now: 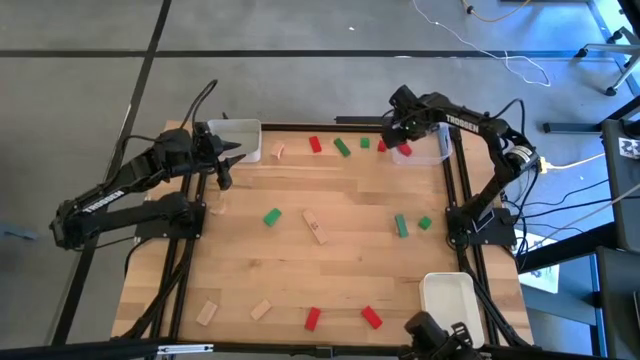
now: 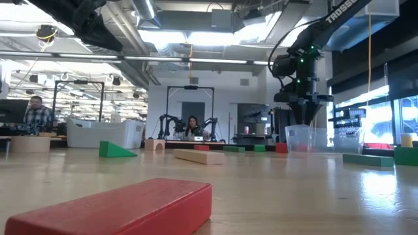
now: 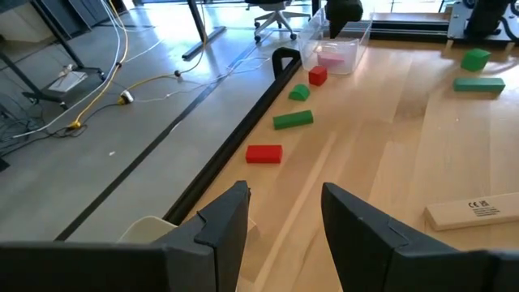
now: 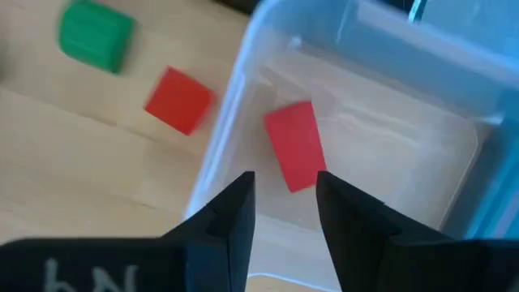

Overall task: Sort & place blocks by color
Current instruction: Put the light brown block into the gray bin

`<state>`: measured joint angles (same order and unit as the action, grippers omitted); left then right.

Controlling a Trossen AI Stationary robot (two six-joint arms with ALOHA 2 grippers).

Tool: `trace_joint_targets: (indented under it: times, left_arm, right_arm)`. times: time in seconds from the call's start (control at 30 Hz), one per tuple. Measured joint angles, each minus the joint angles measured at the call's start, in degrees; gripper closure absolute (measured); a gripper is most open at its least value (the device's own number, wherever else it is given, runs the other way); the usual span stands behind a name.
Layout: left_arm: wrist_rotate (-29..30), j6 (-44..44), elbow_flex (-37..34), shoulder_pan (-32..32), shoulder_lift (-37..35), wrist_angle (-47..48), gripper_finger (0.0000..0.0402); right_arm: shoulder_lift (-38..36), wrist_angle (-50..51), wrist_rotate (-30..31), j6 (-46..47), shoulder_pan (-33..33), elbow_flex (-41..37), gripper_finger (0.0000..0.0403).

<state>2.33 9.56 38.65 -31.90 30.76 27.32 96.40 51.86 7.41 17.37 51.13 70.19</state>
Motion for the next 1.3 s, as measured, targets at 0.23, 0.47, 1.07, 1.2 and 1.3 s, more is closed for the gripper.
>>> trace_joint_targets:
  times: [0.23,0.47,1.07,1.2,1.3]
  left_arm:
    - [-1.17,-3.03,0.00,0.00,0.00,-0.08,0.0252]
    - [-0.31,-3.13,0.00,0.02,0.00,-0.64,0.0252]
    - [-2.42,1.76,0.00,0.04,0.00,0.08,0.0252]
    - [-3.76,2.65,0.00,0.04,0.00,0.11,0.0252]
    - [-5.53,2.70,0.00,0.04,0.00,0.42,0.0252]
  right_arm:
    - [-0.02,-0.02,-8.04,-2.50,-0.78,4.61,0.0272]
    - [-0.02,-3.53,-19.97,-10.41,-5.47,7.00,0.0272]
    - [-0.02,-13.22,-25.30,-33.85,-32.56,7.00,0.0271]
    - [-0.02,-15.75,-17.84,-31.53,-37.08,7.00,0.0271]
    - [-0.02,-16.99,-12.90,-29.09,-39.43,7.00,0.0271]
